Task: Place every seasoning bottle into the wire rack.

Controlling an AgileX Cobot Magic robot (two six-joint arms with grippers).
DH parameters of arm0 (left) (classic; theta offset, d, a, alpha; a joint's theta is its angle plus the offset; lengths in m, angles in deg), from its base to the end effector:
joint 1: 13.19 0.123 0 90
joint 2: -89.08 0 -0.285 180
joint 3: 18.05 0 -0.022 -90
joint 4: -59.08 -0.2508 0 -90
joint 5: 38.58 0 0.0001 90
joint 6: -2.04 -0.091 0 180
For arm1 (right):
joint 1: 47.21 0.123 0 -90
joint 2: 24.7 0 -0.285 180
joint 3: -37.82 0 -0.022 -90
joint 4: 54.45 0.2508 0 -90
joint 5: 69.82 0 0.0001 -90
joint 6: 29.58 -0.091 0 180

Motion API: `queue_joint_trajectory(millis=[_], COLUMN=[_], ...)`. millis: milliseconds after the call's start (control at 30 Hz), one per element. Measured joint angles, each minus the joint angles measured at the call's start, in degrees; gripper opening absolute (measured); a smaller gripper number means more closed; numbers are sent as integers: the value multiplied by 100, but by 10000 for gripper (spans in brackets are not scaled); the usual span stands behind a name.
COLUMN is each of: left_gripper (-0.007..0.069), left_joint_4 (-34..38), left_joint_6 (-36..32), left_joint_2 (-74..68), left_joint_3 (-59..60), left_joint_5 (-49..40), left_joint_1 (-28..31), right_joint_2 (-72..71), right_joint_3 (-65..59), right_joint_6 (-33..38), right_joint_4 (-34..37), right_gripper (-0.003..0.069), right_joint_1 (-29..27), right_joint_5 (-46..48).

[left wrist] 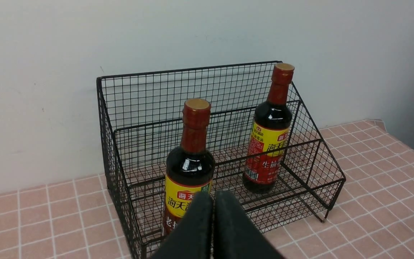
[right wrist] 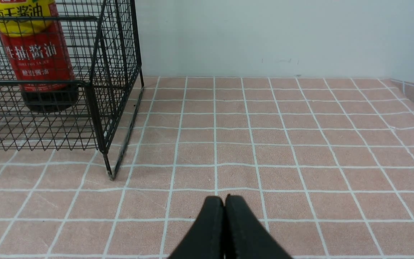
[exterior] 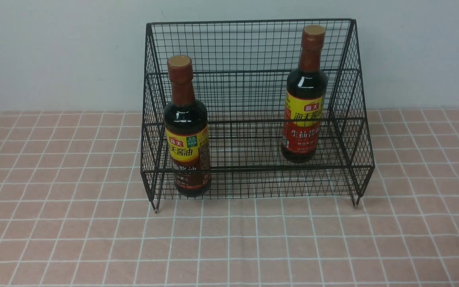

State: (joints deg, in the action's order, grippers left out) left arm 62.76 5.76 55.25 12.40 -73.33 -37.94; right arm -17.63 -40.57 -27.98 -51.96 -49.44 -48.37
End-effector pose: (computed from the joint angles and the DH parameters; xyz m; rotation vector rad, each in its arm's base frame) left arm 0.0617 -0.0321 0.3960 0.3003 1.7211 -0.4359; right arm 0.0525 -0.0006 0.1733 0.0370 1.8652 -0.0034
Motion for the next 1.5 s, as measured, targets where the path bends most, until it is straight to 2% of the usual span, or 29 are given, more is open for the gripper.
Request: queue_joint_trajectory(millis=[233,533,667,800,1000,1200,1500], left_gripper=[-7,-7,-7,-7,-7,-7,-7], left_joint_4=[-15,-412,-481,-472,-450,-450,-444], left_joint_6=[-11,-35,-41,-176,-485,-530,-532], left_joint_2=[33,205,761,1798,2637,2670,2670], left_joint_3=[0,274,868,2239,3771,4750,4822], left_joint_5=[-219,-216,-10,417,755,969,1293], left_joint_1=[0,12,260,1126,1852,1932,1938], right_joint_2=[0,0,0,0,0,0,0], right_joint_3=[0,0,0,0,0,0,0], right_joint_6=[0,59,76,80,80,80,86], right_joint_4=[0,0,0,0,0,0,0], right_gripper=[-15,-15,-15,-15,-15,-15,-15], right_joint_1=[0,0,0,0,0,0,0], right_joint_5=[0,0,0,0,0,0,9])
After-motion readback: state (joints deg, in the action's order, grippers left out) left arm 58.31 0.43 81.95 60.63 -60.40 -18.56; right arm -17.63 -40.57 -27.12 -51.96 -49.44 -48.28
